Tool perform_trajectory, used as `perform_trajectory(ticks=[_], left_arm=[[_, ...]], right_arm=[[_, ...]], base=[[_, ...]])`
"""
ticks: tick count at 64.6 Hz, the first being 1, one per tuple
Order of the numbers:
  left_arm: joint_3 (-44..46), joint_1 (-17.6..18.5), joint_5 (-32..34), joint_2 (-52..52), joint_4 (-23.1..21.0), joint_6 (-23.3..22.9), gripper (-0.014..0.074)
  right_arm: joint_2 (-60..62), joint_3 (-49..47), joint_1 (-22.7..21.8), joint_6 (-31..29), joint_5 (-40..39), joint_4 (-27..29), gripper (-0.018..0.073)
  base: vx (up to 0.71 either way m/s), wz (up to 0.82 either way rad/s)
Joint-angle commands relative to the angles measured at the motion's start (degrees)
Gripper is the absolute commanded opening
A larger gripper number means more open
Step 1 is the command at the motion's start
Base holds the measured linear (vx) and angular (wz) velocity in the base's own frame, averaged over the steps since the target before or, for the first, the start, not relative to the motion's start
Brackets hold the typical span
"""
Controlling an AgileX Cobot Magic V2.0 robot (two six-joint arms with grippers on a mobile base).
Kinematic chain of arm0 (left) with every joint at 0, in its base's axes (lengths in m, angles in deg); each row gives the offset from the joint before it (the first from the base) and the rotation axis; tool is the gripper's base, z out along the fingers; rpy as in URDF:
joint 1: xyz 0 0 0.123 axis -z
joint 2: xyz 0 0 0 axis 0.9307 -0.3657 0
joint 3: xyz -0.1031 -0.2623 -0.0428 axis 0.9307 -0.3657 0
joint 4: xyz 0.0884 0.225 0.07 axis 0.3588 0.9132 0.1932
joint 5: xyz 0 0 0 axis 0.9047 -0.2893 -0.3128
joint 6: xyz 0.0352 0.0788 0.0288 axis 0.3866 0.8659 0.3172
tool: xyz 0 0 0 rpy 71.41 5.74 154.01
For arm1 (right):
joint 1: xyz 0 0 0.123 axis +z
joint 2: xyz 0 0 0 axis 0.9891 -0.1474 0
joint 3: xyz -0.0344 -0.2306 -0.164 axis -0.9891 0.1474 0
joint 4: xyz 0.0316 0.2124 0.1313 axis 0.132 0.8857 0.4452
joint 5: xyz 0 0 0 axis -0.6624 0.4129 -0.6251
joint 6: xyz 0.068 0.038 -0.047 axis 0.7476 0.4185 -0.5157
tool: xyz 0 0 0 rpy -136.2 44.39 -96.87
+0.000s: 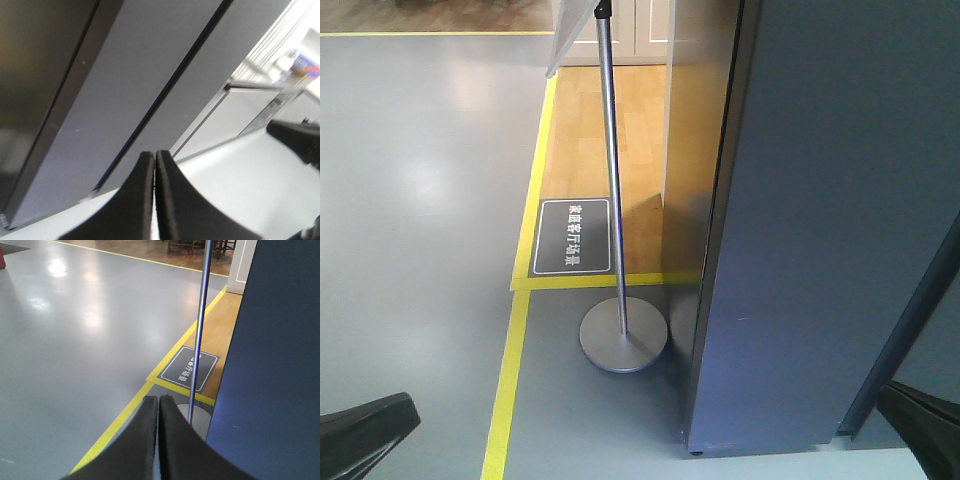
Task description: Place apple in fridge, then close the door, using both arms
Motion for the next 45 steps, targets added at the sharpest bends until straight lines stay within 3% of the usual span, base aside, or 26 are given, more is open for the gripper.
perform_trajectory(ticks=[1, 27, 40, 45], left_arm=[[0.9, 0.0, -0.8, -0.2, -7.5, -0.3, -0.0008], [0.9, 0.0, 7.5, -0.2, -8.4, -0.2, -0.0007], [0.9, 0.0, 9.4, -0.2, -8.4, -0.2, -0.0007], [1.0, 0.0, 8.3, -0.2, -10.7, -0.2, -0.0007]], right_arm=[[-0.4, -1.6, -0.3, -0.3, -2.1, 2.9, -0.0003], [-0.4, -1.6, -0.3, -0.3, -2.0, 2.9, -0.0003], [-0.4, -1.6, -0.3, -0.3, -1.9, 2.9, -0.0003], [-0.4, -1.6, -0.3, -0.3, -1.9, 2.9, -0.0003]], base=[[0.0, 0.0], [0.0, 0.0], [0.0, 0.0], [0.0, 0.0]])
